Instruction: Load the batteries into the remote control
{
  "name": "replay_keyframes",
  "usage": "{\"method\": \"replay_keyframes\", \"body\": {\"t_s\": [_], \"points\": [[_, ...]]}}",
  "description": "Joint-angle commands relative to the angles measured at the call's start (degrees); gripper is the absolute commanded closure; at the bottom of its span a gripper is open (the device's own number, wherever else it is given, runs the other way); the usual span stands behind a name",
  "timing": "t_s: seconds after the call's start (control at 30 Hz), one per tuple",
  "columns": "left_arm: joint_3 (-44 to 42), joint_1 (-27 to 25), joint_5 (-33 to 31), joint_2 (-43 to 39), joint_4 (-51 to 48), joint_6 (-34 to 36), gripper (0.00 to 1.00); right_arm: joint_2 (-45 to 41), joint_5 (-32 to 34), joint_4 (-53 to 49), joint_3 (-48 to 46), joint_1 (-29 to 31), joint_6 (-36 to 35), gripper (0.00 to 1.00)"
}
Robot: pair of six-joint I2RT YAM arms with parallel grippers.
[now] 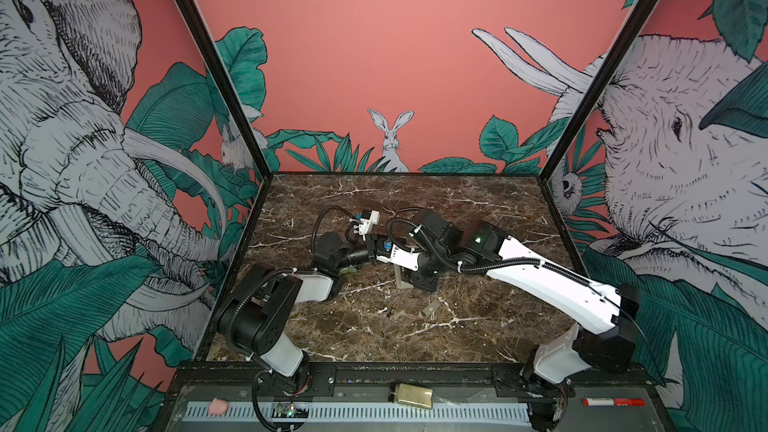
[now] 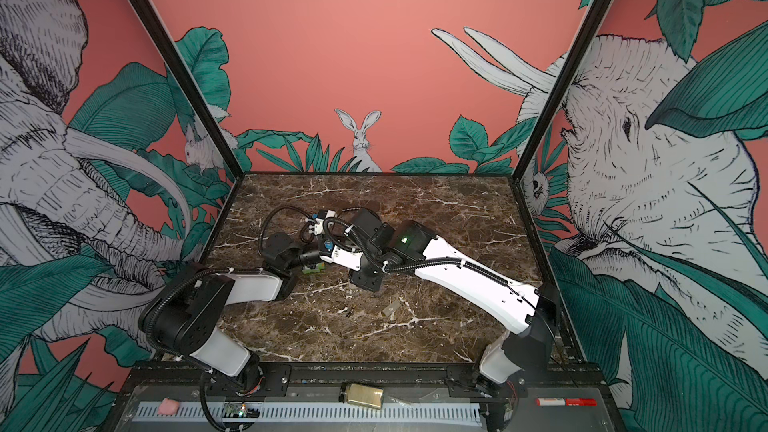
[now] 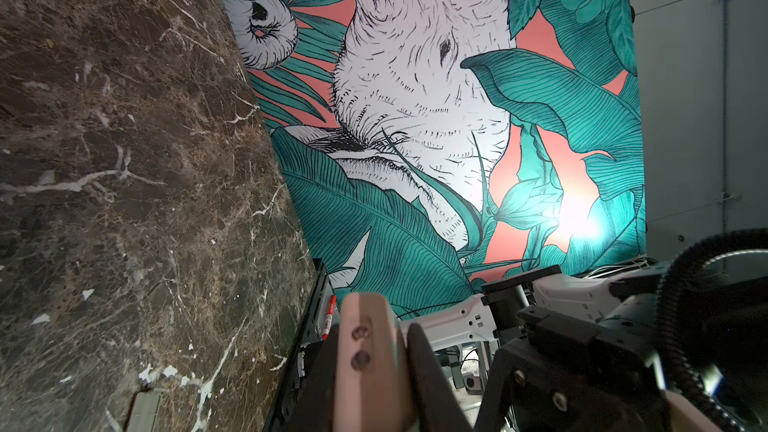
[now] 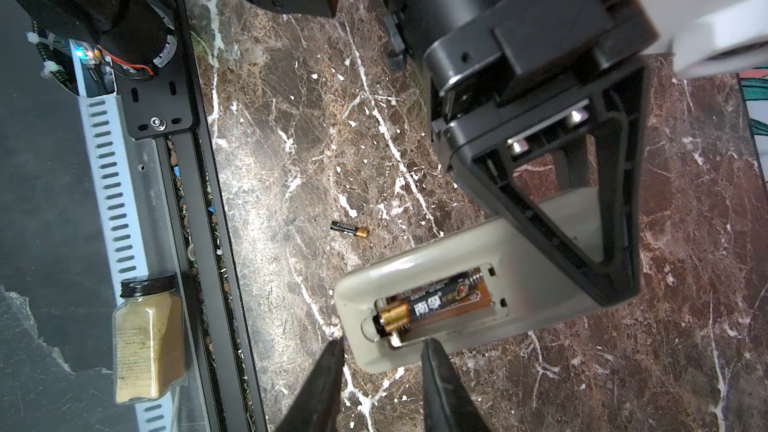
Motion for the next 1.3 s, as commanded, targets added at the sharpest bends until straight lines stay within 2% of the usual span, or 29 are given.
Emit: {"method": "replay_keyframes", "body": {"t_s": [0.0,1.27], "points": [[-0.4,-0.3,1.1,-0.6,3.0,-1.1,1.0,1.2,0.1,0.9,0.2,0.3,-1.0,0.68],[-0.5,-0.3,1.4,-0.4,3.0,-2.1,1.0,4.7,1.8,0.8,-1.6,0.3,-3.1,0.76]]}}
